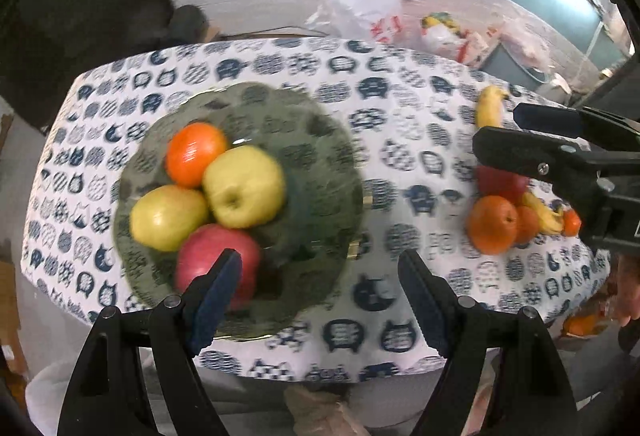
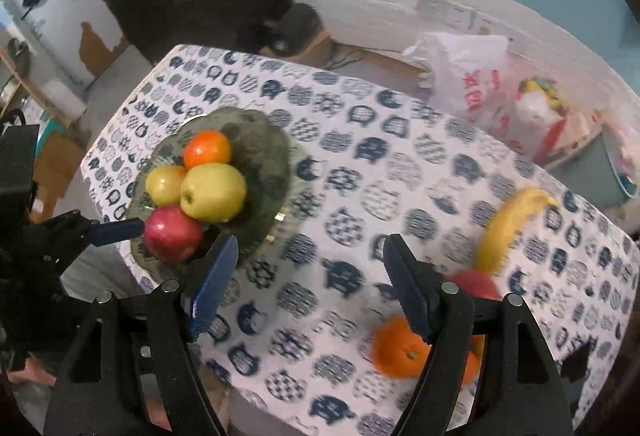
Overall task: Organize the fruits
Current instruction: 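Move both grippers from the plate toward the fruit pile by the banana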
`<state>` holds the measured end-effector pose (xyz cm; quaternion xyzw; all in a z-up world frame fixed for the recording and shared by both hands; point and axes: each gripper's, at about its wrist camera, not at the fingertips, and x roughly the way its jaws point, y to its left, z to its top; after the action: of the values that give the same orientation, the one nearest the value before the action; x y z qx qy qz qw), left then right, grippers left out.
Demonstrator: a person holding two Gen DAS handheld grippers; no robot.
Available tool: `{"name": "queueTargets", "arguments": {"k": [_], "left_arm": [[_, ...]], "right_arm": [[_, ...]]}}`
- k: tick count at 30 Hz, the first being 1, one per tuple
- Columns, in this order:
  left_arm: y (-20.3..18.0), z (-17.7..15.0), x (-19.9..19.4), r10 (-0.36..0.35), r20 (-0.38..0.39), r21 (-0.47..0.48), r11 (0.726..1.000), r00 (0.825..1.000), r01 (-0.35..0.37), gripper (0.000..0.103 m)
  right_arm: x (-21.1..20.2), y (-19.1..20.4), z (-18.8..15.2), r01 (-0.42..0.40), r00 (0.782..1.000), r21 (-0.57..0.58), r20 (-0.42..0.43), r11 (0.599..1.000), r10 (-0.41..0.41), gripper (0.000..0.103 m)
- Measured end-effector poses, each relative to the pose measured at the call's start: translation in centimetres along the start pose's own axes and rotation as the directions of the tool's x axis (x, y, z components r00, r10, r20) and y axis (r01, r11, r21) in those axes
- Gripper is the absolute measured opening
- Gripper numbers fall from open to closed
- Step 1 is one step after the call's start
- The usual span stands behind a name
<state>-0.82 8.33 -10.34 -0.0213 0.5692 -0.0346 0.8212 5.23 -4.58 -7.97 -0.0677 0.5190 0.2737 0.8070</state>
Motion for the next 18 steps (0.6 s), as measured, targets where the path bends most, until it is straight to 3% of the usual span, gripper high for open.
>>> {"name": "queueTargets", "arguments": {"k": [10, 18], "left_arm": [[-6.2, 1.0, 0.6, -0.084, -0.034, 0.076, 0.993, 0.996, 0.086, 0.082], [-11.1, 1.2, 2.4, -0.118, -0.099, 0.140, 0.981, 0.988, 0.132, 0.082]], "right_arm": [[-4.3, -6.7, -3.1, 0.079, 0.997, 0.094, 0.009, 0.992, -0.080, 0.076], [-5.7, -12.9, -7.1, 0.158, 0.987, 0.201, -0.042, 0.967, -0.152, 0.076]]}}
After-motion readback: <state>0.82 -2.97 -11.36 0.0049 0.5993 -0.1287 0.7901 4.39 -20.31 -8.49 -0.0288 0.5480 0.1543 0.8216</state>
